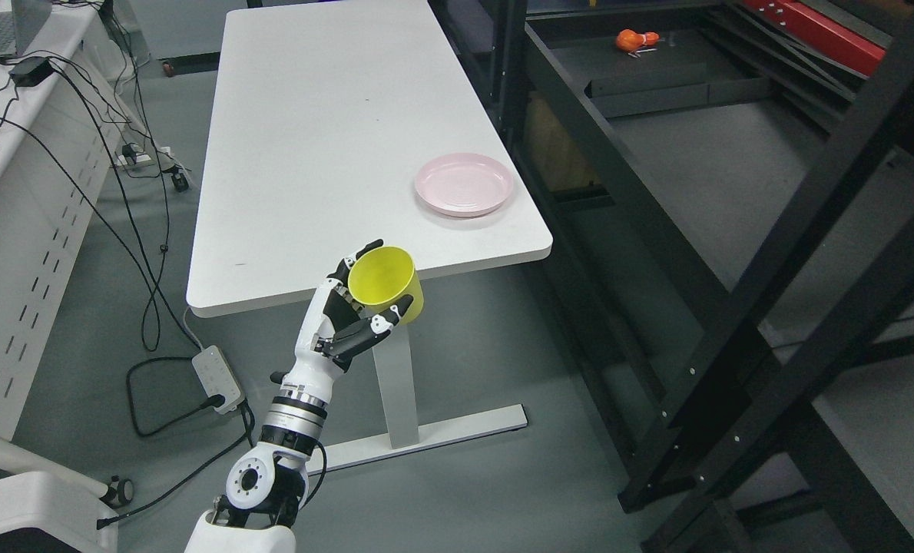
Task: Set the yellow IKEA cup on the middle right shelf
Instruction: 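Hold the cup in the left hand while turning toward the shelves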
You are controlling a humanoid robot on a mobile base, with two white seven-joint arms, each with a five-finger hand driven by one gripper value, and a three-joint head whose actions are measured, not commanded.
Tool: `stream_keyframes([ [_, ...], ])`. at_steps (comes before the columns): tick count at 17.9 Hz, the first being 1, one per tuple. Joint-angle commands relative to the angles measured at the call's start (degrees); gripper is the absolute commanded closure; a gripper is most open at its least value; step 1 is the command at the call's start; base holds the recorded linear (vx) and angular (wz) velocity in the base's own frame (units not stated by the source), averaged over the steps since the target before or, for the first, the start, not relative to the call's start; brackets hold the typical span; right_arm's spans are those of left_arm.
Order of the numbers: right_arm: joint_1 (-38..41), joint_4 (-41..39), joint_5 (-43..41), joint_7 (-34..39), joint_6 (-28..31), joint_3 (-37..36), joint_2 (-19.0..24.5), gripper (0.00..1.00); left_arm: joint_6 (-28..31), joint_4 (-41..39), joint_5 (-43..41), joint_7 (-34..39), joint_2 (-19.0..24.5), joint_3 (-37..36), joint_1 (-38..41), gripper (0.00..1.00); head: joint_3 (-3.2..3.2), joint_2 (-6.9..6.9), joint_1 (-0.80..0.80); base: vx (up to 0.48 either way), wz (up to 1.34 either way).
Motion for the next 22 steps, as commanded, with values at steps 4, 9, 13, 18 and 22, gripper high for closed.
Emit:
stream_keyframes([
  [4, 0.8, 0.0, -1.4, 0.0, 0.0, 1.0, -1.0, 0.01, -0.7, -0.8, 0.0, -0.1, 1.0, -0.3, 0.1, 0.98, -0.02, 0.0, 0.0, -0.201, -0.38],
  [9, 0.8, 0.0, -1.4, 0.0, 0.0, 1.0, -1.0, 0.01, -2.1, -0.8, -0.4, 0.0, 1.0, -0.5, 0.7, 0.99, -0.02, 0.0, 0.0, -0.156, -0.44],
  [13, 0.8, 0.0, -1.4, 0.0, 0.0, 1.0, -1.0, 0.01, -2.5, -0.9, -0.8, -0.1, 1.0, -0.3, 1.9, 0.98, -0.02, 0.0, 0.0, -0.132, -0.56],
  [18, 0.8, 0.0, -1.4, 0.0, 0.0, 1.0, -1.0, 0.01, -3.1, -1.5, -0.9, 0.0, 1.0, -0.5, 3.1, 0.98, -0.02, 0.0, 0.0, -0.114, -0.63],
  [22, 0.8, 0.0, -1.4, 0.0, 0.0, 1.0, -1.0, 0.01, -3.2, -3.0, -1.1, -0.2, 1.0, -0.7, 4.1, 0.98, -0.02, 0.0, 0.0, -0.082, -0.63],
])
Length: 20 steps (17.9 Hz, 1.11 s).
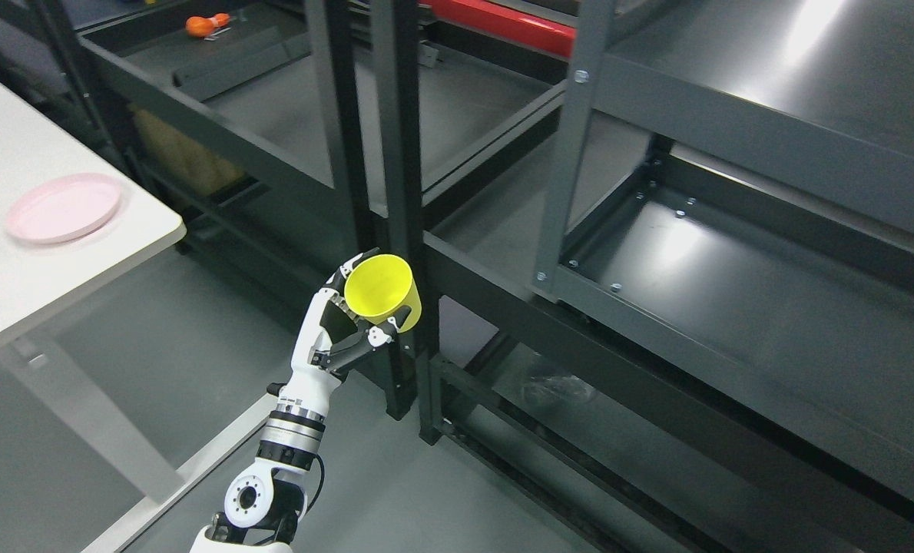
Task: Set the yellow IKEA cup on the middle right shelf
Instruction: 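Hold the cup in the left hand while turning toward the shelves, then raise the cup with the left hand up onto the upper shelf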
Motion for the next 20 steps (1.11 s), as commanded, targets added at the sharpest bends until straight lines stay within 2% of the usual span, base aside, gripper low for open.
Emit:
stream_keyframes([
  [1, 0.8, 0.0, -1.4, 0.0, 0.0, 1.0, -1.0, 0.01, -0.1, -3.4, -0.2, -0.2, 1.0, -1.8, 1.7, 0.98, 0.0, 0.0, 0.0, -0.08, -0.63],
  [6, 0.8, 0.0, -1.4, 0.0, 0.0, 1.0, -1.0, 0.01, -0.7, -12.3, -0.3, -0.6, 1.0, -10.3, 2.6, 0.98, 0.0, -0.02, 0.0, -0.082, -0.57],
  [12, 0.8, 0.0, -1.4, 0.0, 0.0, 1.0, -1.0, 0.01, -0.6, -14.3, -0.3, -0.8, 1.0, -10.8, -4.2, 0.98, 0.0, -0.02, 0.0, -0.041, -0.28],
  [16, 0.8, 0.0, -1.4, 0.0, 0.0, 1.0, -1.0, 0.01, -1.0, -17.5, -0.3, -0.8, 1.0, -13.8, -5.5, 0.98, 0.0, -0.03, 0.0, -0.012, -0.25],
  [20, 0.8, 0.0, -1.4, 0.0, 0.0, 1.0, -1.0, 0.01, -5.3, -18.8, -0.3, -0.8, 1.0, -13.5, -10.4, 0.98, 0.0, -0.04, 0.0, 0.002, -0.24],
])
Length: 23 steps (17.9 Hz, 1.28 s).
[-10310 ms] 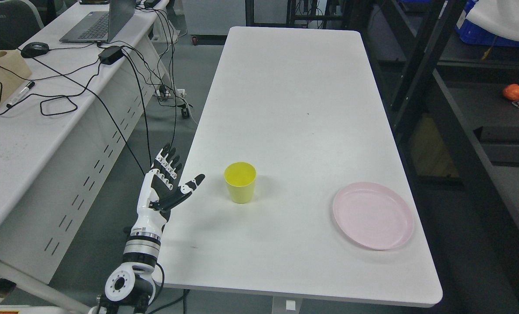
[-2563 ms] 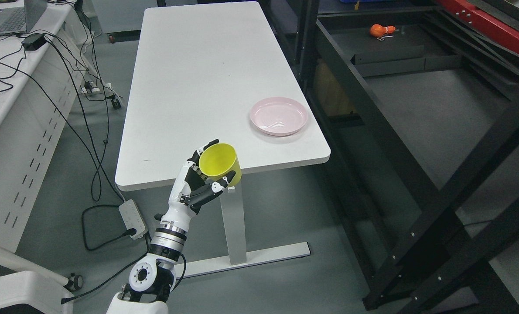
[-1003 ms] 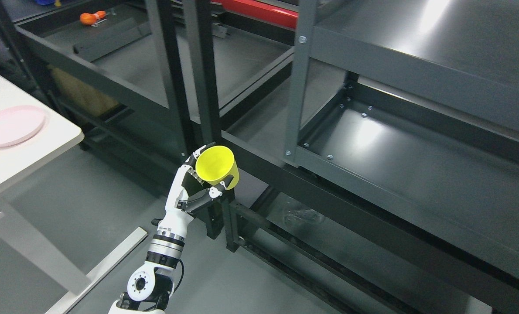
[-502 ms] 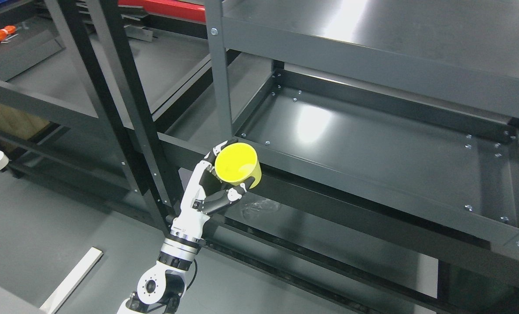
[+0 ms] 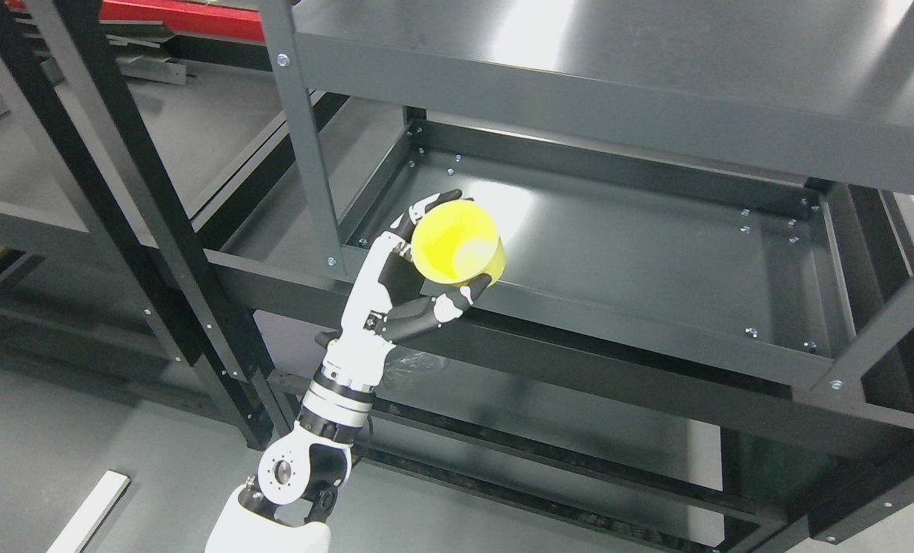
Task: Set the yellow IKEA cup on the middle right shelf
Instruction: 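Raise the cup with the left hand up onto the upper shelf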
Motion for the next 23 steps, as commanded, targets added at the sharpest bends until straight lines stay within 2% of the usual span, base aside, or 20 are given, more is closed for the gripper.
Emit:
stream_keyframes([
  [1, 0.8, 0.0, -1.4, 0.0, 0.0, 1.0, -1.0, 0.01, -2.6, -6.0, 0.0, 0.1, 1.6, -3.0, -6.6, 0.98, 0.0, 0.0, 0.0, 0.016, -0.15],
  [8, 0.8, 0.0, -1.4, 0.0, 0.0, 1.0, -1.0, 0.01, -5.0, -6.8, 0.1, 0.1, 1.0, -3.3, -16.1, 0.98, 0.0, 0.0, 0.0, 0.007, 0.02],
  [13, 0.8, 0.0, -1.4, 0.0, 0.0, 1.0, -1.0, 0.01, -2.3, -6.4, 1.5, 1.6, 1.0, -3.9, -25.0, 0.98, 0.0, 0.0, 0.0, 0.017, -0.03],
  [15, 0.8, 0.0, -1.4, 0.0, 0.0, 1.0, -1.0, 0.01, 2.2, -5.9, 4.2, 6.1, 1.0, -3.9, -28.5, 0.98, 0.0, 0.0, 0.0, 0.014, -0.1],
  [16, 0.8, 0.0, -1.4, 0.0, 0.0, 1.0, -1.0, 0.01, 7.5, -5.4, 6.1, 10.7, 1.0, -3.9, -29.8, 0.98, 0.0, 0.0, 0.0, 0.02, -0.09],
  [18, 0.8, 0.0, -1.4, 0.0, 0.0, 1.0, -1.0, 0.01, 13.9, -5.2, 8.9, 15.9, 1.0, -4.4, -31.0, 0.98, 0.0, 0.0, 0.0, 0.028, -0.1],
  [20, 0.8, 0.0, -1.4, 0.0, 0.0, 1.0, -1.0, 0.01, 20.7, -5.1, 12.4, 18.6, 1.0, -6.5, -32.8, 0.99, 0.0, 0.0, 0.0, 0.03, -0.13],
  [23, 0.8, 0.0, -1.4, 0.0, 0.0, 1.0, -1.0, 0.01, 34.5, -5.1, 13.5, 21.2, 1.0, -9.5, -35.8, 0.99, 0.0, -0.01, 0.0, 0.032, -0.14],
])
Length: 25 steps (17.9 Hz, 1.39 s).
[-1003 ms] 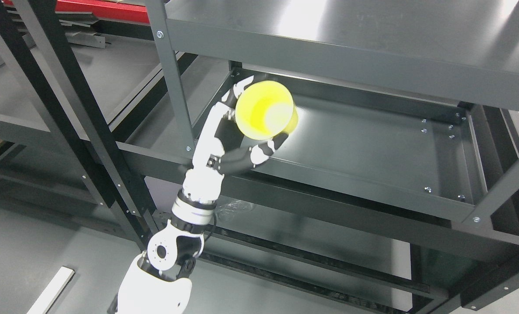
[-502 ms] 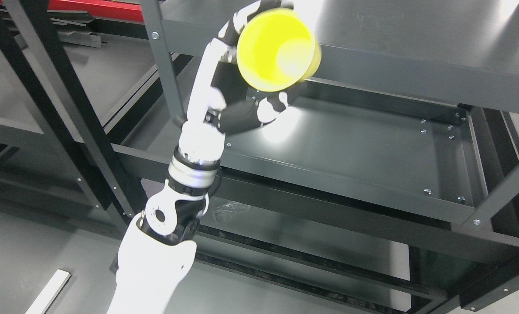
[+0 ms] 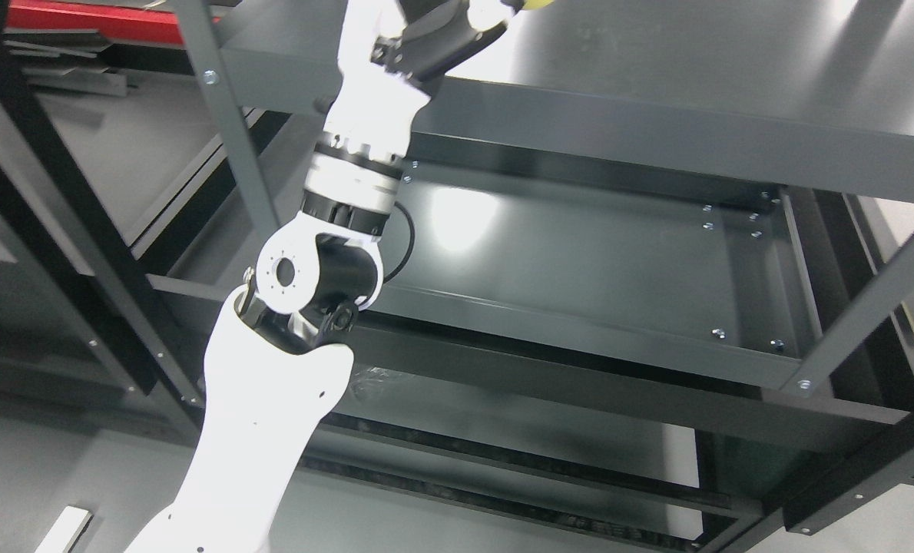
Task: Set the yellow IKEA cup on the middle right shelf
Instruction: 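Raise the cup with the left hand up onto the upper shelf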
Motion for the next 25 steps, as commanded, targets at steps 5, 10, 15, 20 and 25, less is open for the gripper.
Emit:
stream_keyframes([
  [5, 0.8, 0.0, -1.4, 0.0, 0.0, 1.0, -1.0, 0.01, 21.8, 1.3, 8.4, 10.3, 1.0, -6.3, -9.1, 1.0, 0.0, 0.0, 0.0, 0.051, -0.15],
  [10, 0.8, 0.0, -1.4, 0.0, 0.0, 1.0, -1.0, 0.01, 27.6, 2.5, 8.5, 16.9, 1.0, -5.4, -10.4, 1.0, 0.0, 0.0, 0.0, 0.034, -0.12],
  [15, 0.8, 0.0, -1.4, 0.0, 0.0, 1.0, -1.0, 0.01, 28.9, 2.5, 8.4, 18.5, 1.0, -5.4, -10.3, 0.94, 0.0, -0.01, 0.0, 0.003, 0.01],
  [20, 0.8, 0.0, -1.4, 0.0, 0.0, 1.0, -1.0, 0.01, 29.2, 2.6, 7.1, 18.5, 1.0, -5.7, -10.0, 0.57, 0.0, -0.01, 0.0, 0.009, -0.02],
  [25, 0.8, 0.0, -1.4, 0.0, 0.0, 1.0, -1.0, 0.01, 29.7, 2.6, 3.9, 18.4, 1.0, -4.9, -9.8, 0.32, 0.0, -0.01, 0.0, 0.023, -0.05],
])
